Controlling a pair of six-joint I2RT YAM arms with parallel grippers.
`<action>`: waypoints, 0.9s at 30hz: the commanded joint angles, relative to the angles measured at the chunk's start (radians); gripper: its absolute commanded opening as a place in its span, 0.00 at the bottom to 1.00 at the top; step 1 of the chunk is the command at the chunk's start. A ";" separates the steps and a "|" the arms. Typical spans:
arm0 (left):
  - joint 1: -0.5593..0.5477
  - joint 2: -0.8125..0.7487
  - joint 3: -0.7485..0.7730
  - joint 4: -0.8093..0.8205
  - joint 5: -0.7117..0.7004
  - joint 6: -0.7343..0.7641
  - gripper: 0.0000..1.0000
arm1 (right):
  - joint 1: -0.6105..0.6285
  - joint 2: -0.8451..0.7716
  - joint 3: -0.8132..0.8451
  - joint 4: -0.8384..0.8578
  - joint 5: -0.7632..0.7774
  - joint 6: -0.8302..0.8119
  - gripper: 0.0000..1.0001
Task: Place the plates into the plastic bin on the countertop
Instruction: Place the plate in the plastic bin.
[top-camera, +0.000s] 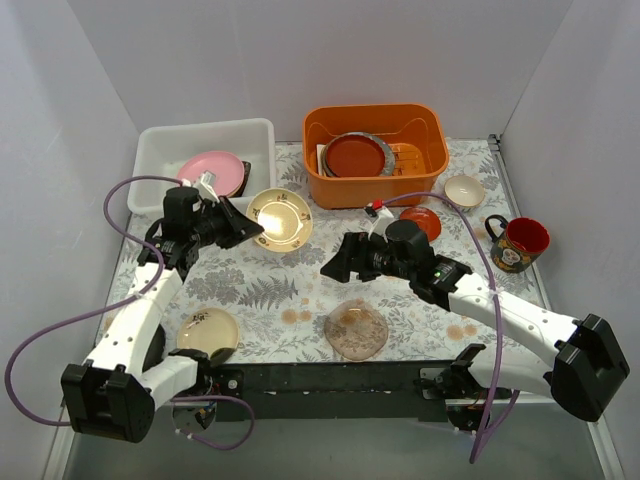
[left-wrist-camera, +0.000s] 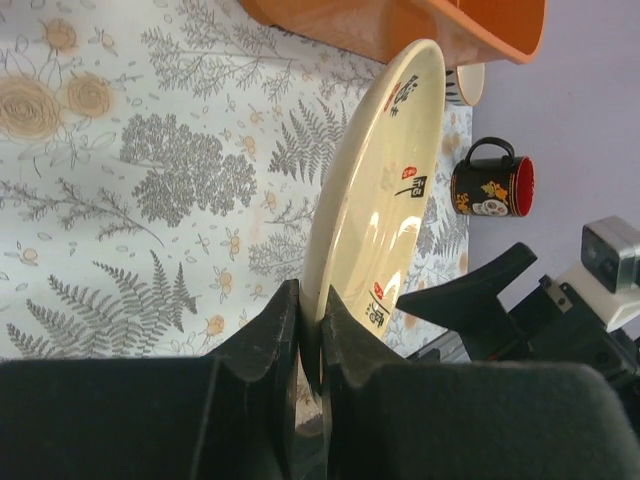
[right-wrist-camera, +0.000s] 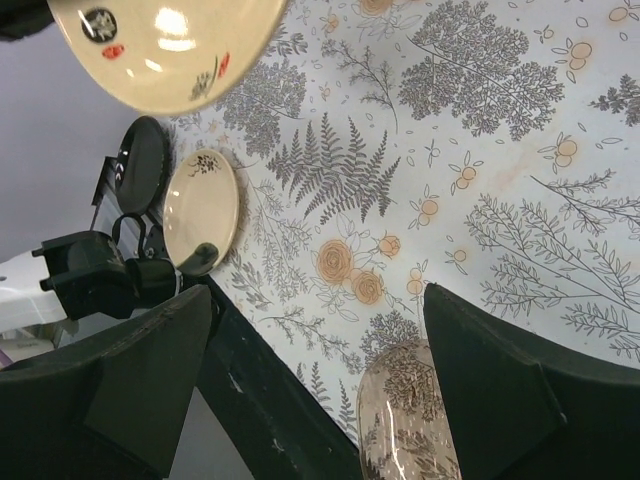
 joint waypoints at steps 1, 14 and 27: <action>0.003 0.074 0.119 0.013 -0.048 0.038 0.00 | -0.001 -0.053 -0.033 0.010 0.031 0.007 0.95; 0.225 0.417 0.487 -0.021 0.068 0.096 0.00 | -0.002 -0.175 -0.144 -0.022 0.064 0.025 0.95; 0.282 0.733 0.778 -0.010 0.125 0.020 0.00 | -0.002 -0.295 -0.231 -0.090 0.109 0.044 0.98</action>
